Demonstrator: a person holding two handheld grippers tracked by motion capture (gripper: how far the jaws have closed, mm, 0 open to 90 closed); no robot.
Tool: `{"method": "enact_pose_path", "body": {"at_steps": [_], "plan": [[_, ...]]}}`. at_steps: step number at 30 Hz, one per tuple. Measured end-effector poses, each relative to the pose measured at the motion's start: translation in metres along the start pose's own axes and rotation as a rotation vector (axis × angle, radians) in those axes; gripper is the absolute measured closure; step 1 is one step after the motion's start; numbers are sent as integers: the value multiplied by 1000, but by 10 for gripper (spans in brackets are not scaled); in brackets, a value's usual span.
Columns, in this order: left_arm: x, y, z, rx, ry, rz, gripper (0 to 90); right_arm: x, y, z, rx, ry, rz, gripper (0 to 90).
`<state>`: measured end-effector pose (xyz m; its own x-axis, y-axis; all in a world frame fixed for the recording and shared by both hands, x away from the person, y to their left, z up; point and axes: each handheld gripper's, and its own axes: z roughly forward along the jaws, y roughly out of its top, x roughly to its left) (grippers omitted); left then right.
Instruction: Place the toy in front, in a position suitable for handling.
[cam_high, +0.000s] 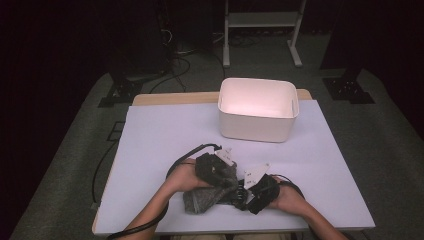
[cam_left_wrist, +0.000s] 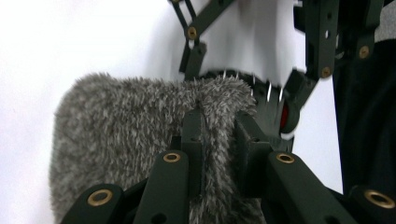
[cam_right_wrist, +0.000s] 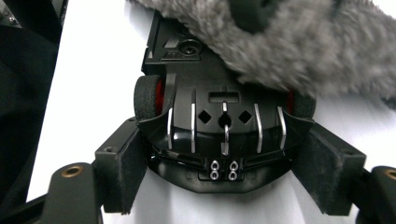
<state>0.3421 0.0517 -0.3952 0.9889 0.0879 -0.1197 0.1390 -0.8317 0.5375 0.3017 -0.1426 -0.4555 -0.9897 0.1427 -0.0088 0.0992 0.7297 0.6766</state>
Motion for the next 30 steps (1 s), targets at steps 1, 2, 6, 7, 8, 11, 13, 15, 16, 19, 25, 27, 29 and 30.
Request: {"method": "enact_pose_path", "body": {"at_steps": [1,2,6,7,8,11,13,15,16,19,25,27,29,30], "plan": [[1,-3,-1,3,0,-5,764,0,0,0,-2,3,3,234],[1,-6,-3,7,-1,-9,764,0,0,0,-1,2,1,234],[3,-23,-11,4,4,-43,754,-3,-2,0,-8,15,3,234],[3,-27,-13,5,6,-52,754,-3,-2,0,-6,17,2,234],[4,-32,-15,6,9,-56,754,-4,-2,0,-5,19,2,234],[3,-45,-21,3,20,-77,754,-5,-3,-2,-2,22,-4,234],[2,-56,-26,2,28,-90,751,-7,-5,-3,-2,27,-2,234],[2,-64,-29,-2,30,-107,749,-8,-6,-4,-6,33,-2,234],[2,-68,-31,-5,31,-117,748,-9,-7,-4,-6,35,-5,234],[4,-74,-34,-15,27,-136,748,-9,-7,-5,-6,37,-2,234],[5,-70,-30,-25,10,-127,749,-10,-8,-4,-11,36,-7,233],[5,-64,-26,-23,-4,-113,749,-10,-8,-4,-12,36,-6,234],[4,-60,-24,-26,-10,-102,749,-10,-8,-4,-15,37,-6,233],[3,-57,-22,-26,-15,-92,749,-10,-8,-4,-14,36,-7,234]]}}
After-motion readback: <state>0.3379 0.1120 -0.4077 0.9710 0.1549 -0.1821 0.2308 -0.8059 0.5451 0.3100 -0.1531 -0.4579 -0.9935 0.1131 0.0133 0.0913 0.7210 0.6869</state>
